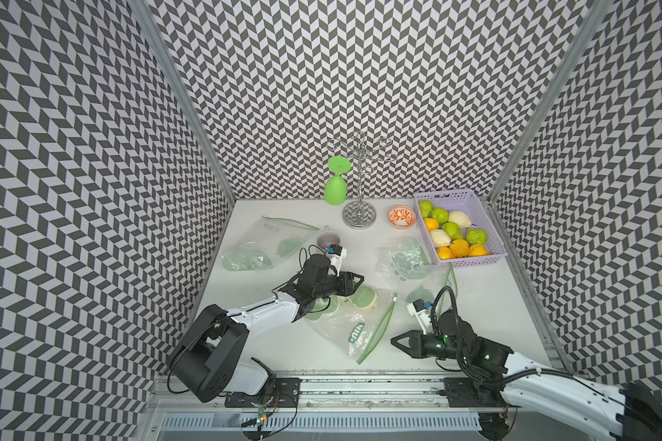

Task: Open the zip-top bag and take out the pear
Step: Pick up the pear from the zipper food storage bag.

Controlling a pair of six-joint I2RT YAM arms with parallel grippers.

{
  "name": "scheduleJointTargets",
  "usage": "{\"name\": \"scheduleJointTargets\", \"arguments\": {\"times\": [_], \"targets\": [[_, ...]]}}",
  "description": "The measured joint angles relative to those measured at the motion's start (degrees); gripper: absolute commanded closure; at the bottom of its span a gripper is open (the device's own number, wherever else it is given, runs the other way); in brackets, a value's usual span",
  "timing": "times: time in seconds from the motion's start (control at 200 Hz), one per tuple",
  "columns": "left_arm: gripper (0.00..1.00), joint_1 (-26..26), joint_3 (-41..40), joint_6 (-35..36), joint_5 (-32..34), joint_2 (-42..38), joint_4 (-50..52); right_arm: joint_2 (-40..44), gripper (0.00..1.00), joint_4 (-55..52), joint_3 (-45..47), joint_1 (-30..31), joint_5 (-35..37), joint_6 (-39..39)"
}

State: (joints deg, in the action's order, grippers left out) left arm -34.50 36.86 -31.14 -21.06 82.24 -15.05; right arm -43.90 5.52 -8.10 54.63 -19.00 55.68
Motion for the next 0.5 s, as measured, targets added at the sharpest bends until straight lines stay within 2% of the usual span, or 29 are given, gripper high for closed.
{"name": "scheduleJointTargets", "arguments": {"times": [0.09,0.2,0.27,0.501], "targets": [[0.54,-0.46,0.90,0.11,0.44,2.21,-0.33,-7.58,0.91,4.94,-0.72,1.75,1.36,0.94],[0.56,-1.01,1.68,0.46,1.11,5.05,-0.24,-15.93,0.80,10.32,-3.10,2.19,2.95,1.57],[0.57,-1.14,2.16,0.63,1.53,6.86,-0.24,-20.61,0.68,12.96,-5.97,2.21,4.44,2.19],[0.59,-1.53,2.75,1.60,2.97,11.02,-0.28,-30.67,0.61,20.15,-12.11,1.33,6.67,2.47]]}}
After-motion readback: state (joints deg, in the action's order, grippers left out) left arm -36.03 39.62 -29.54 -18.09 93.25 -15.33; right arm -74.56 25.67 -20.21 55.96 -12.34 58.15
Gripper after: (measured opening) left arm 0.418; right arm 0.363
